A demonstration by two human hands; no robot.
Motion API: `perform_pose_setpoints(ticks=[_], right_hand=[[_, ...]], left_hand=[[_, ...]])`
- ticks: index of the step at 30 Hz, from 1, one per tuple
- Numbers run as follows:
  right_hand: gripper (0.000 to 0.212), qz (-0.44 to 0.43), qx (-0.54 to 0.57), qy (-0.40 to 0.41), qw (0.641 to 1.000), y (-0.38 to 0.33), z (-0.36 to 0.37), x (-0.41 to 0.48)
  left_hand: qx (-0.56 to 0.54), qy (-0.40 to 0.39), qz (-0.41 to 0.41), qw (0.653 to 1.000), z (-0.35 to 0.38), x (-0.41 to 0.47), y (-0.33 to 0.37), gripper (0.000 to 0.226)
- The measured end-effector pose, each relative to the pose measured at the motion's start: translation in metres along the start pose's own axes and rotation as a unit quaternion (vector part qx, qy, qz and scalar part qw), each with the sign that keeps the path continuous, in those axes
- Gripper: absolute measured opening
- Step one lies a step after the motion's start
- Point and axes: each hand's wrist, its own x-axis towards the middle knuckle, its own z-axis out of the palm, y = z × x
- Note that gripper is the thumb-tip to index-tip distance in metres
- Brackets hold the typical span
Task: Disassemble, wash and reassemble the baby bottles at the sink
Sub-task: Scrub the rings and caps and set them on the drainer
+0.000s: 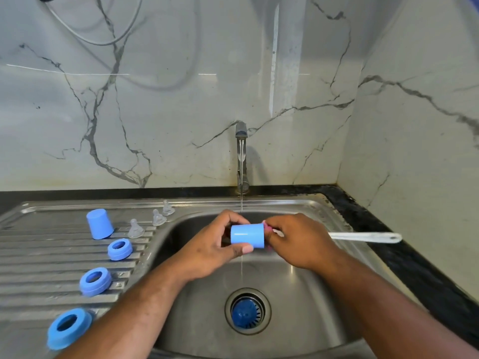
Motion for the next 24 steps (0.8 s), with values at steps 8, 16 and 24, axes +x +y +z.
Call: perform_pose_setpoints(ticks=[8,16,24], right_hand=[[0.031,-0.172,-0.086,0.104,0.976,-0.007,-0.003,0.004],[0.022,-0.011,0.052,0.002,0.999,0.004,0.002,0.001],[0.032,-0.161,-0.052,0.108,0.98,-0.003,0.002,0.004]], left_hand=[[-0.235,-0.007,-0.227,0.945,0.007,-0.005,0.019,0.071],[-0.009,0.022,0.03,0.999,0.003,0.003,0.0,0.045],[-0.25,0.002,-0.217,0.944,0.007,-0.002,0.012,0.072]])
